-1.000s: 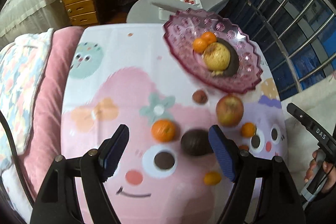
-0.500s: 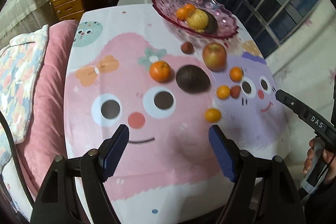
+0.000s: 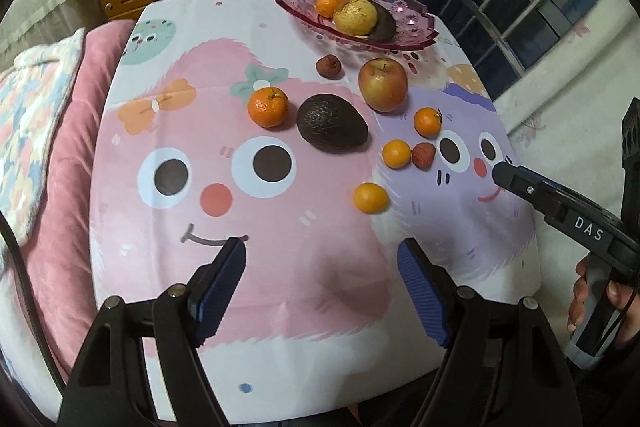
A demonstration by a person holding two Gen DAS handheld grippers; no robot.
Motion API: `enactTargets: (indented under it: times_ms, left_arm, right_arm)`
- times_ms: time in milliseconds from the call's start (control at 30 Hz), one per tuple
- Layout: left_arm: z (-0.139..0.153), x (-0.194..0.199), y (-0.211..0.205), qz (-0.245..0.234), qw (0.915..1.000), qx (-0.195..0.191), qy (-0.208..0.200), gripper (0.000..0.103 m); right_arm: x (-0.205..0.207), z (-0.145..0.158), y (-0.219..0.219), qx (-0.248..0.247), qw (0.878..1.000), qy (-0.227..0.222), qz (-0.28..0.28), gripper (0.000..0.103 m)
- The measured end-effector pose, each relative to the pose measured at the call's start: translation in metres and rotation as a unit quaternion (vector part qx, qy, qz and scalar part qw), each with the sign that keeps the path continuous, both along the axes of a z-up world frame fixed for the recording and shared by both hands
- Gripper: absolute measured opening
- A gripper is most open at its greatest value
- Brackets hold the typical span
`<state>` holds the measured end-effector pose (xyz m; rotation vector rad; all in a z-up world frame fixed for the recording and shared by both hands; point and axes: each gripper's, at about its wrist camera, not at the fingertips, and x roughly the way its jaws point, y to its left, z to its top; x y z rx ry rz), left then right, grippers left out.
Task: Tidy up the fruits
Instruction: 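Withdraw both grippers from the bowl toward the remaining fruit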
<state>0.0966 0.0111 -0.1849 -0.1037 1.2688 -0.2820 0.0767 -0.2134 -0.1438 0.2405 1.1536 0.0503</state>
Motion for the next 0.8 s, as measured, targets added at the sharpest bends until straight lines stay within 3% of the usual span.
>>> enactTargets:
  times_ms: [300,533,800]
  left_arm:
    - [-0.023,0.01,-0.035,0.075,0.9969,-0.003,0.024,0.077]
    - [-0.059,0.019,-0.054,0.116,0.991,0.001,0.066,0.077]
    - [-0.088,0.033,-0.06,0.148,0.9862,-0.009,0.074,0.077]
  right_arm:
    - [0.044,-0.015,-0.031,0.001,0.998,0.013,0.065,0.051]
    - [0.066,-0.041,-0.039,-0.006,0.993,-0.001,0.118,0.051]
    - [0.079,-0.081,-0.042,-0.009,0.988,-0.018,0.155,0.051]
